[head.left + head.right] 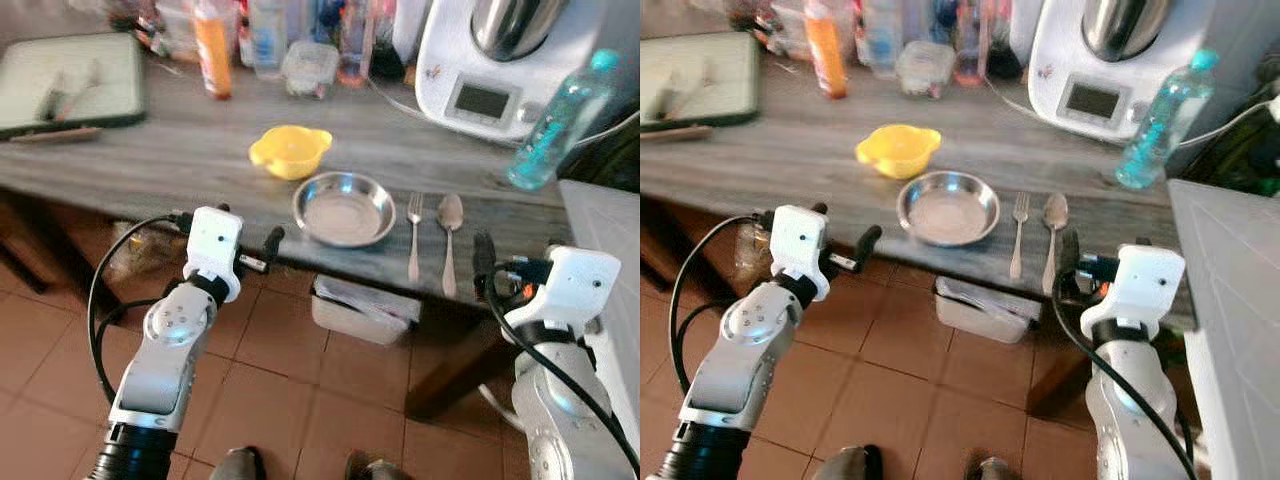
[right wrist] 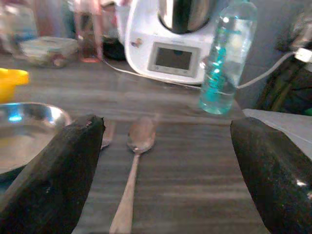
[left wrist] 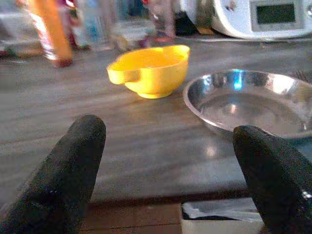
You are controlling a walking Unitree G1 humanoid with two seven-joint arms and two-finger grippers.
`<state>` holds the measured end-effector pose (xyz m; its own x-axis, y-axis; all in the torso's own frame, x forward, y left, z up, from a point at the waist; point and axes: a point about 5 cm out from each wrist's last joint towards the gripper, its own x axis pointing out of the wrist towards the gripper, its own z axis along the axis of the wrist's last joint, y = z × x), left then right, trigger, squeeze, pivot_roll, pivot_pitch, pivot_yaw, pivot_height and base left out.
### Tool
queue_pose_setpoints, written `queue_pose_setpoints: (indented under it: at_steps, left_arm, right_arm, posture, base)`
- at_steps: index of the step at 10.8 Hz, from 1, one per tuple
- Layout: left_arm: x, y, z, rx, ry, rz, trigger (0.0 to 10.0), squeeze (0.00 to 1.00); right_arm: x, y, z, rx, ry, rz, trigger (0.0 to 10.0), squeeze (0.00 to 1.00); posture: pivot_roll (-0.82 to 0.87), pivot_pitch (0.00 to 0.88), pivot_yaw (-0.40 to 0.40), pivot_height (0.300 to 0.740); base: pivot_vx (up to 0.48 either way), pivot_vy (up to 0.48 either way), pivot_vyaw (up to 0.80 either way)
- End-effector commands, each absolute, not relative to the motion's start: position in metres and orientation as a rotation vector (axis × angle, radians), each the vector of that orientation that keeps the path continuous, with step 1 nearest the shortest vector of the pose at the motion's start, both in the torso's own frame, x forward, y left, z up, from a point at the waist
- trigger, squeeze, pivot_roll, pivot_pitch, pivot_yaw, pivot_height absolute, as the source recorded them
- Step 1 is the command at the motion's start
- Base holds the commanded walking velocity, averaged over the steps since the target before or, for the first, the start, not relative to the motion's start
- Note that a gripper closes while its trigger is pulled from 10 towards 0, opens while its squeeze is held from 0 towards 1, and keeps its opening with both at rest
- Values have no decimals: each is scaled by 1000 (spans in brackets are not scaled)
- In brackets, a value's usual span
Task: Setting the table
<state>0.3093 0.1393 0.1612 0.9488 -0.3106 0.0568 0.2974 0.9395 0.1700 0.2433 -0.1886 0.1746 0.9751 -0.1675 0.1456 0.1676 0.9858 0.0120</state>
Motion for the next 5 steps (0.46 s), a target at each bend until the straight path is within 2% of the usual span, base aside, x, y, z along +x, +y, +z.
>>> queue_pose_setpoints:
  at_steps: [1, 5]
  left_arm:
    - [309, 138, 161, 168, -85, -316, 10000, 0]
    - [310, 139, 161, 179, -79, -328, 10000, 0]
  right_arm:
    - [242, -192, 173, -4, -135, -178, 10000, 0]
    - [241, -193, 177, -3, -145, -194, 10000, 0]
  posture:
    - [131, 116, -51, 740]
    - [124, 120, -50, 740]
  base:
    - [-285, 0, 0]
    - [-295, 0, 0]
